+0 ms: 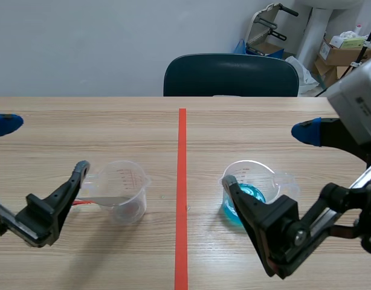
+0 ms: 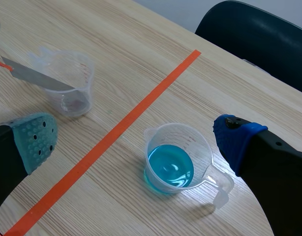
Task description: Do the redox reaction experiment
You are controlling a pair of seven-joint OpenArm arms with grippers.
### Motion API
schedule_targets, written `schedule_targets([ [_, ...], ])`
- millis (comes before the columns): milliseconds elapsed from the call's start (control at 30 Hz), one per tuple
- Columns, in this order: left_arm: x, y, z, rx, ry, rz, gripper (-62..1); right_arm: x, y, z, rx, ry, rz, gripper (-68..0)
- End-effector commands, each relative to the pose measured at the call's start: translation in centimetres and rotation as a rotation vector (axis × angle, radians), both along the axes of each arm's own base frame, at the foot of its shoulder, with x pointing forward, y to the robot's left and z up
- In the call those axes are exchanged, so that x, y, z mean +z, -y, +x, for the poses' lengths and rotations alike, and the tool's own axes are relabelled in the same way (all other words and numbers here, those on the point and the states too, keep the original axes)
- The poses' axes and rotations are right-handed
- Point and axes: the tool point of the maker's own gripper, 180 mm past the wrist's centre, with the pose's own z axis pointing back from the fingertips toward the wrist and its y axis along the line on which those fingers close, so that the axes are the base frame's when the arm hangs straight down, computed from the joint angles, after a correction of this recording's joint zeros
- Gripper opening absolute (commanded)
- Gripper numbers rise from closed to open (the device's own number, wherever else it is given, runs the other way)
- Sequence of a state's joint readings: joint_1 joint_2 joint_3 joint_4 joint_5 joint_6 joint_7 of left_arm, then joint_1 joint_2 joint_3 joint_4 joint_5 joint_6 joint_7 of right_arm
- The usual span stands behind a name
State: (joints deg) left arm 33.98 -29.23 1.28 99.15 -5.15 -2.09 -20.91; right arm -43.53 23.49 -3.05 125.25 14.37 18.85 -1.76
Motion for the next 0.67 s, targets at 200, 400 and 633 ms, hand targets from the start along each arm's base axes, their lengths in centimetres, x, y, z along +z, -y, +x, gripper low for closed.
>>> schedule_targets([
  [200, 2.4, 2.2, 0.2, -0.031, 0.064, -0.050, 1.4, 0.9, 0.0, 0.3, 0.001, 0.032, 0.010, 0.4],
  [400, 3.2, 2.8, 0.2, -0.025, 0.086, -0.064, 1.4, 0.8, 0.0, 0.3, 0.000, 0.028, 0.007, 0.4],
  [633, 3.2, 2.8, 0.2, -0.026, 0.086, -0.065, 1.4, 0.7, 0.1, 0.3, -0.001, 0.022, 0.003, 0.4],
])
